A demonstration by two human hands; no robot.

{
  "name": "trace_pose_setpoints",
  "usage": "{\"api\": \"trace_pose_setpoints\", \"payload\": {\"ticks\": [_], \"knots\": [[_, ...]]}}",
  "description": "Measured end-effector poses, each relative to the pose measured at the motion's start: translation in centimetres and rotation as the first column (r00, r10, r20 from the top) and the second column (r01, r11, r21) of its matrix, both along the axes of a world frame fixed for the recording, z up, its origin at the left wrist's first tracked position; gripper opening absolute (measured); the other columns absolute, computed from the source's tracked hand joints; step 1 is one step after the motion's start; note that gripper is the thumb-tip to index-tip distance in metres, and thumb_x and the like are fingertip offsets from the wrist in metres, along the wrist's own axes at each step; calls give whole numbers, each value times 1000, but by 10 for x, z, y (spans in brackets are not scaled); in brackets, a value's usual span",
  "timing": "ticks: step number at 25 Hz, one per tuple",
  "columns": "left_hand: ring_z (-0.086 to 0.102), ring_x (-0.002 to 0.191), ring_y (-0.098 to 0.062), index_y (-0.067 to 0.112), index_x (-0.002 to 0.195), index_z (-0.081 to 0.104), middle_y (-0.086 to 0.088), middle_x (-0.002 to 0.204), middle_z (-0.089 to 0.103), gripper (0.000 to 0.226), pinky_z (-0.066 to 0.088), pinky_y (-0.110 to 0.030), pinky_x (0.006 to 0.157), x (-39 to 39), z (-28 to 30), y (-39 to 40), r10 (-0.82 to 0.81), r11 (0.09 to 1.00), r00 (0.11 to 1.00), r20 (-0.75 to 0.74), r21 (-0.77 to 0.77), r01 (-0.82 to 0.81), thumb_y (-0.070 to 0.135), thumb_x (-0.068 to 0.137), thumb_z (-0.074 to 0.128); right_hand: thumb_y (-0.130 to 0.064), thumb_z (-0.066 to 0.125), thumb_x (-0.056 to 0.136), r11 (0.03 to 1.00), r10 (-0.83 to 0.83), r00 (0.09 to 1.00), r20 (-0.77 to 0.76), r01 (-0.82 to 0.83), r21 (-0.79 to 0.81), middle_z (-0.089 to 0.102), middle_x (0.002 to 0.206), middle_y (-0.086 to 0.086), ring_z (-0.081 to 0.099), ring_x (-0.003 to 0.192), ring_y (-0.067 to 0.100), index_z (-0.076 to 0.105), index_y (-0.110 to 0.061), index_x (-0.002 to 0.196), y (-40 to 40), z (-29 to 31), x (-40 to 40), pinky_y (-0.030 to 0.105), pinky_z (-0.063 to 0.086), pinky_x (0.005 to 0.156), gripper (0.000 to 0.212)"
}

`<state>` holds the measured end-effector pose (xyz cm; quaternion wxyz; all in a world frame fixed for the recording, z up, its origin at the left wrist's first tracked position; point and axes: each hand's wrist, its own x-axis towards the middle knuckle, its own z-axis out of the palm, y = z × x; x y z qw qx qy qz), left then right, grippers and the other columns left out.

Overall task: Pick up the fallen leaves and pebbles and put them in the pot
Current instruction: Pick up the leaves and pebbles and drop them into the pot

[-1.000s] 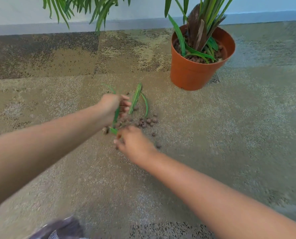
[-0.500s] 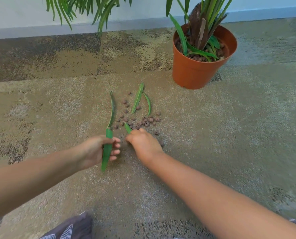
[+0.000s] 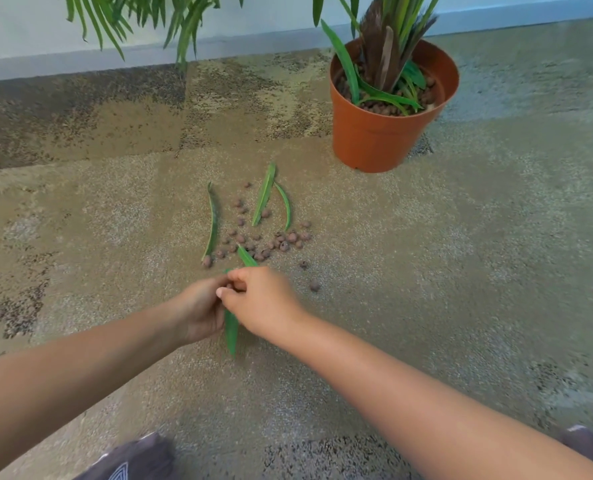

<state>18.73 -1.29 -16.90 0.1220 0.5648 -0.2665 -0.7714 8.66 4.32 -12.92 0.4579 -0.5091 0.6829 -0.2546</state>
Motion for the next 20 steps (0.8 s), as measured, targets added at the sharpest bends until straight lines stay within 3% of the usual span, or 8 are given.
{"api": "trace_pose_setpoints", "payload": {"ticks": [2, 5, 7, 11, 14, 16, 18, 20], "knots": [[63, 40, -10, 6, 71, 66, -4, 51, 67, 40, 50, -17, 36, 1, 6, -8, -46, 999, 998, -40, -16, 46, 16, 97, 36, -24, 55, 89, 999, -41, 995, 86, 43, -25, 68, 109, 9, 66, 95, 26, 63, -13, 113, -1, 4, -4, 42, 54, 83, 27], [60, 42, -11, 6, 82, 65, -6, 58, 63, 29, 53, -21, 41, 8, 13, -20, -80, 997, 994, -78, -25, 78, 18, 95, 42, -20, 54, 90, 992, -126, 963, 240, 130, -1, 70, 96, -1, 67, 76, 3, 62, -19, 112, -6, 1, -13, 19, 54, 74, 23], [54, 38, -7, 8, 77, 57, 0, 52, 58, 27, 51, -19, 39, 10, 17, -27, -97, 995, 993, -69, -40, 95, 21, 96, 42, -19, 54, 90, 985, -167, 957, 238, 171, 4, 67, 90, -7, 62, 77, 1, 63, -20, 106, -6, -3, -19, 15, 50, 71, 18], [57, 41, -8, 7, 77, 58, 0, 54, 61, 28, 52, -19, 42, 29, 37, -54, -47, 987, 999, -20, -152, 43, 20, 96, 42, -13, 48, 94, 993, 26, 989, -147, -42, -112, 60, 121, 2, 56, 104, 14, 58, -14, 121, -8, -18, -21, 24, 47, 89, 29], [60, 46, -9, 9, 76, 57, -1, 59, 61, 27, 54, -18, 46, 53, 53, -75, 24, 975, 1000, 2, -221, -23, 22, 95, 43, -4, 45, 93, 908, 305, 824, -477, -402, -114, 32, 149, 13, 28, 137, 32, 42, -14, 138, -24, -31, 1, 41, 21, 114, 46], [61, 48, -8, 10, 75, 55, 0, 57, 62, 26, 55, -19, 48, 66, 56, -82, 90, 964, 996, 20, -253, -82, 22, 95, 43, -1, 40, 93, 852, 387, 710, -588, -520, -67, 10, 156, 13, 4, 143, 36, 30, -15, 144, -33, -33, 16, 39, -6, 108, 54], [62, 48, -8, 10, 76, 54, 0, 57, 62, 25, 56, -19, 49, 72, 52, -83, 116, 961, 992, 44, -259, -101, 21, 95, 43, 3, 33, 93, 829, 434, 628, -646, -559, 13, 1, 157, 11, -7, 143, 35, 20, -18, 148, -41, -36, 18, 38, -12, 107, 60], [63, 48, -8, 8, 77, 55, -1, 59, 61, 24, 56, -20, 49, 72, 45, -79, 110, 968, 992, 68, -235, -92, 19, 96, 43, -1, 32, 95, 801, 498, 572, -652, -592, 92, 6, 158, 7, -3, 143, 35, 19, -25, 148, -46, -39, 13, 40, -5, 113, 59]]}}
